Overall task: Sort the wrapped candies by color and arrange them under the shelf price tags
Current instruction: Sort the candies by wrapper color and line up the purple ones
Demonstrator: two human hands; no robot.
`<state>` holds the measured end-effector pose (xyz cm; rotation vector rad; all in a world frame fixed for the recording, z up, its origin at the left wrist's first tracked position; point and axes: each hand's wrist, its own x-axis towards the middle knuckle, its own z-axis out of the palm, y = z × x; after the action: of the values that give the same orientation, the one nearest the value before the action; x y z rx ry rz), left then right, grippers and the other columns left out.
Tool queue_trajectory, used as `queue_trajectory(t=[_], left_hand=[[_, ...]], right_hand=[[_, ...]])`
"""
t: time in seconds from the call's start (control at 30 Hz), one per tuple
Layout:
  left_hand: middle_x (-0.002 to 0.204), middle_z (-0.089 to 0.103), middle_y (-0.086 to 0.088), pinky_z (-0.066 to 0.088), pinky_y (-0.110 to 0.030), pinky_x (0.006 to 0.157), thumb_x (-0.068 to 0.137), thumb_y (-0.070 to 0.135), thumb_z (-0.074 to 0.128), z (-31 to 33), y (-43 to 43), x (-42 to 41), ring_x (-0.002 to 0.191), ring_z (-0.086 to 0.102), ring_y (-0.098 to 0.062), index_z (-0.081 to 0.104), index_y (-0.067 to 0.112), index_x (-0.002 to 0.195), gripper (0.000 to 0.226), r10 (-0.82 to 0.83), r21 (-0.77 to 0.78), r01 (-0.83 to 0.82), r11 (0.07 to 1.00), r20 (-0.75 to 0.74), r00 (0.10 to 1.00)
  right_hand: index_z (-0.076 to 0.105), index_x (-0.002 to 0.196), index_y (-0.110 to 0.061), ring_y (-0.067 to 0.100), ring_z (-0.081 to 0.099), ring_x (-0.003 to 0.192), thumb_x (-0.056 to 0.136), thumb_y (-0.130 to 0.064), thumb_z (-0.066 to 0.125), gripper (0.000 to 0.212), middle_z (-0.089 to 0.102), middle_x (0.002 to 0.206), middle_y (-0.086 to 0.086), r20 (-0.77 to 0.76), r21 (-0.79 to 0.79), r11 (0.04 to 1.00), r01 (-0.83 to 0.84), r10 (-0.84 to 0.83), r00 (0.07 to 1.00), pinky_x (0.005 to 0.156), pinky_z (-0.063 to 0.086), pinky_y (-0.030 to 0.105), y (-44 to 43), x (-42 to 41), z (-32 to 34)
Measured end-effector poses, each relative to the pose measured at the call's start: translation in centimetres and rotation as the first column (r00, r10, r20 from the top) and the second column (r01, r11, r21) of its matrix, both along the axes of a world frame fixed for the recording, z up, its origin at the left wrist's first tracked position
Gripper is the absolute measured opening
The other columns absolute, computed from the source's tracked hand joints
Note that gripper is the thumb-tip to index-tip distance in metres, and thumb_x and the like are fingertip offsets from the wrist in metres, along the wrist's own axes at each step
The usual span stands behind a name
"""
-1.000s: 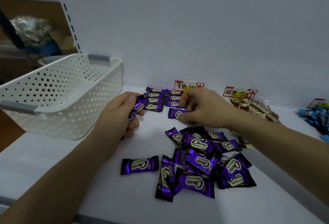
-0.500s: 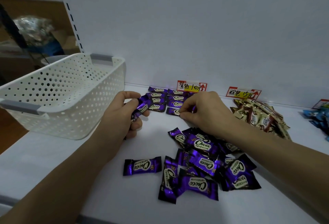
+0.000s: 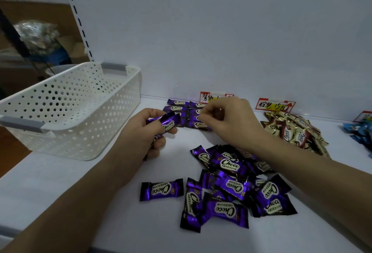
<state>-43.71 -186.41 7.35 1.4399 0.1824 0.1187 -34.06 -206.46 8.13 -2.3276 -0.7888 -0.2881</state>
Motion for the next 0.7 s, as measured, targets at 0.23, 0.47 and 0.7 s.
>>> queue_trajectory(t=[0.23,0.47,0.7], left_hand=[[0.082,0.070,-0.022,0.033,-0.027,0.044,0.102,0.011,0.052,0.2,-0.8,-1.0,0.046,0.044,-0.020,0.057,0.009,0.114,0.013,-0.152,0.161,0.133,0.978,0.115,0.982],[0.090,0.068,-0.018,0.026,-0.027,0.046,0.104,0.016,0.048,-0.2,-0.7,-0.6,0.049,0.031,-0.017,0.062,0.009,0.114,0.019,-0.126,0.163,0.107,0.981,0.110,0.986],[0.088,0.068,-0.012,0.031,-0.025,0.044,0.104,0.017,0.050,-0.7,-0.6,-0.3,0.051,0.036,-0.016,0.063,0.011,0.117,0.020,-0.089,0.171,0.069,0.983,0.113,0.990]], right_hand=[[0.067,0.104,-0.022,0.027,0.069,0.066,0.084,-0.028,0.081,0.025,0.065,0.079,0.013,-0.212,0.251,0.933,-0.260,0.314,0.925,0.064,0.058,0.049,1.3,-2.8,2.0],[0.071,0.106,-0.010,0.029,0.071,0.069,0.091,-0.008,0.071,0.015,0.066,0.084,0.023,-0.288,0.358,0.921,-0.154,0.266,0.920,0.061,0.060,0.034,-1.3,-2.6,2.6],[0.072,0.090,-0.015,0.026,0.071,0.077,0.083,-0.003,0.078,0.015,0.074,0.091,0.003,-0.258,0.251,0.968,0.024,0.043,0.965,0.074,0.059,0.030,-6.9,-0.6,1.5]])
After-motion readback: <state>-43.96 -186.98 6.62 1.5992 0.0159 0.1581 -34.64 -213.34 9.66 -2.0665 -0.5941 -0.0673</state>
